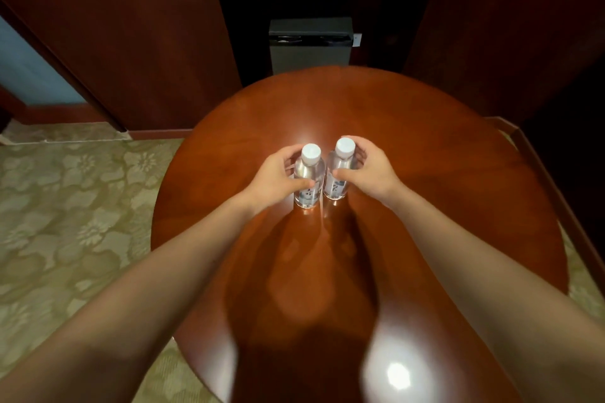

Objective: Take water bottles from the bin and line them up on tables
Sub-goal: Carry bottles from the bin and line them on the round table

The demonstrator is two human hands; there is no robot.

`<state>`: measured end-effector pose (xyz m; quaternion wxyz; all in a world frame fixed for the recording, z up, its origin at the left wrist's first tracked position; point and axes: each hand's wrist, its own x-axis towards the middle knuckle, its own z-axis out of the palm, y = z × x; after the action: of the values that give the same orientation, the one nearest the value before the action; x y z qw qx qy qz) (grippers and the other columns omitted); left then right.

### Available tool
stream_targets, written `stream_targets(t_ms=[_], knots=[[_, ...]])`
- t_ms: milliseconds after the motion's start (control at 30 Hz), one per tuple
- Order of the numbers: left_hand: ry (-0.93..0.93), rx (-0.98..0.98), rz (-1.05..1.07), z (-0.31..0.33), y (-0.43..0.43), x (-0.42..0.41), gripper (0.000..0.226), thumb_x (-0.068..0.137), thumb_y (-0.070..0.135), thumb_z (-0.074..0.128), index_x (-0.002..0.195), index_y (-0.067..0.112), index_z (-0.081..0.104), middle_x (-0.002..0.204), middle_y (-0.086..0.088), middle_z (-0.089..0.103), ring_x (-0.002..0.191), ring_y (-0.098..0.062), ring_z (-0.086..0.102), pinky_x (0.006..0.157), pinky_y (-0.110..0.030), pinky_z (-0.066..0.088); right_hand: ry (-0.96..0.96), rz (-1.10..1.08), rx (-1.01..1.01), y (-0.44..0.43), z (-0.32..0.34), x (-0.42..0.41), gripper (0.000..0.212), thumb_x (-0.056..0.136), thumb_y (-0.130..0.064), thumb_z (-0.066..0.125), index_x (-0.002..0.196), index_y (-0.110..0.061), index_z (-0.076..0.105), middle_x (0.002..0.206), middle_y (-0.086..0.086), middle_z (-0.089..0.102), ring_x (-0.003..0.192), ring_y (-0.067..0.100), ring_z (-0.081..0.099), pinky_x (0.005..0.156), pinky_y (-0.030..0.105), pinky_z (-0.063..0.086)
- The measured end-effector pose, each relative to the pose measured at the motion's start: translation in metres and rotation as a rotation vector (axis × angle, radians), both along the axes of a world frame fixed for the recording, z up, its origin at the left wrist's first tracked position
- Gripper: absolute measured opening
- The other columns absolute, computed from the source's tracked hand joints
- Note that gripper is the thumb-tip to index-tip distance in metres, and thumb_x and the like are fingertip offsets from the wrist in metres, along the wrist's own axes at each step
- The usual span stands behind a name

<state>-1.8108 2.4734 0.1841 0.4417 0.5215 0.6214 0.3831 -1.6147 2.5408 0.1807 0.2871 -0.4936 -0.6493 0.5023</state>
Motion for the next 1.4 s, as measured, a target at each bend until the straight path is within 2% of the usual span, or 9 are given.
stream_targets(t_ms=[300, 433, 567, 633, 733, 1000, 1100, 1200, 1400], knots=[[0.042, 0.005, 0.028, -0.018, -0.001, 0.005, 0.082, 0.069, -0.002, 0.083, 0.14, 0.015, 0.045, 0.128, 0.005, 0.059, 0.119, -0.013, 0.058, 0.106, -0.038, 0.046, -0.183, 0.001, 0.087, 0.002, -0.015, 0.0, 0.068, 0.066, -0.015, 0.089, 0.121, -0.026, 0.05, 0.113, -0.006, 0.065, 0.102, 0.017, 0.064, 0.09, 0.036, 0.053], [0.032, 0.018, 0.037, -0.019, 0.0, 0.006, 0.082, 0.07, -0.003, 0.082, 0.14, 0.015, 0.046, 0.132, 0.0, 0.06, 0.117, -0.013, 0.061, 0.102, -0.035, 0.05, -0.182, 0.036, 0.06, 0.004, -0.012, 0.002, 0.075, 0.063, -0.009, 0.091, 0.127, -0.019, 0.053, 0.122, 0.002, 0.063, 0.11, 0.021, 0.063, 0.098, 0.043, 0.051], [0.031, 0.011, 0.041, -0.018, 0.003, 0.006, 0.08, 0.071, -0.005, 0.081, 0.141, 0.013, 0.045, 0.123, 0.008, 0.06, 0.102, 0.006, 0.06, 0.094, -0.017, 0.05, -0.178, 0.069, 0.03, 0.002, -0.011, 0.005, 0.079, 0.061, -0.005, 0.091, 0.129, -0.021, 0.054, 0.13, 0.006, 0.058, 0.114, 0.022, 0.061, 0.102, 0.045, 0.05], [0.032, 0.007, 0.036, -0.017, 0.004, 0.005, 0.08, 0.071, -0.005, 0.08, 0.141, 0.012, 0.045, 0.122, 0.008, 0.06, 0.102, 0.004, 0.06, 0.091, -0.013, 0.049, -0.166, 0.069, 0.019, -0.001, -0.011, 0.006, 0.078, 0.062, -0.003, 0.091, 0.127, -0.023, 0.054, 0.131, 0.006, 0.058, 0.116, 0.022, 0.061, 0.102, 0.045, 0.05], [0.008, 0.004, 0.035, -0.02, 0.005, 0.004, 0.081, 0.071, -0.009, 0.079, 0.141, 0.011, 0.044, 0.122, 0.004, 0.06, 0.11, -0.008, 0.06, 0.09, -0.014, 0.05, -0.137, 0.071, 0.0, -0.003, -0.011, 0.006, 0.076, 0.063, 0.0, 0.089, 0.125, -0.025, 0.052, 0.131, 0.006, 0.058, 0.117, 0.021, 0.06, 0.103, 0.044, 0.05], [-0.006, -0.026, 0.056, -0.025, 0.007, 0.003, 0.084, 0.071, -0.008, 0.08, 0.143, 0.011, 0.042, 0.124, 0.006, 0.058, 0.109, -0.005, 0.058, 0.093, -0.017, 0.05, -0.129, 0.089, -0.053, -0.006, -0.011, 0.004, 0.076, 0.068, 0.004, 0.086, 0.131, -0.017, 0.05, 0.131, 0.005, 0.058, 0.114, 0.017, 0.06, 0.101, 0.035, 0.05], [0.01, -0.062, 0.019, -0.028, 0.007, 0.002, 0.095, 0.069, -0.002, 0.083, 0.148, 0.016, 0.033, 0.138, 0.005, 0.053, 0.123, -0.009, 0.054, 0.1, -0.022, 0.046, -0.138, 0.104, -0.068, -0.014, -0.01, 0.003, 0.094, 0.06, -0.015, 0.089, 0.142, -0.018, 0.042, 0.132, 0.003, 0.058, 0.119, 0.021, 0.06, 0.105, 0.047, 0.048], [0.014, -0.118, 0.0, -0.031, 0.0, 0.003, 0.116, 0.065, 0.01, 0.088, 0.155, 0.022, 0.016, 0.149, 0.0, 0.045, 0.135, -0.014, 0.045, 0.112, -0.035, 0.038, -0.222, 0.09, -0.059, -0.024, -0.012, 0.007, 0.117, 0.058, -0.032, 0.088, 0.154, -0.03, 0.022, 0.153, 0.004, 0.041, 0.14, 0.024, 0.042, 0.115, 0.05, 0.037], [0.2, -0.182, 0.059, -0.031, -0.038, 0.012, 0.123, 0.066, 0.033, 0.088, 0.156, 0.021, 0.004, 0.159, -0.004, 0.028, 0.146, -0.018, 0.027, 0.12, -0.045, 0.025, -0.497, 0.03, 0.038, -0.062, -0.013, 0.032, 0.104, 0.081, -0.032, 0.079, 0.159, -0.024, 0.009, 0.166, 0.005, 0.01, 0.153, 0.024, 0.01, 0.123, 0.044, 0.019]])
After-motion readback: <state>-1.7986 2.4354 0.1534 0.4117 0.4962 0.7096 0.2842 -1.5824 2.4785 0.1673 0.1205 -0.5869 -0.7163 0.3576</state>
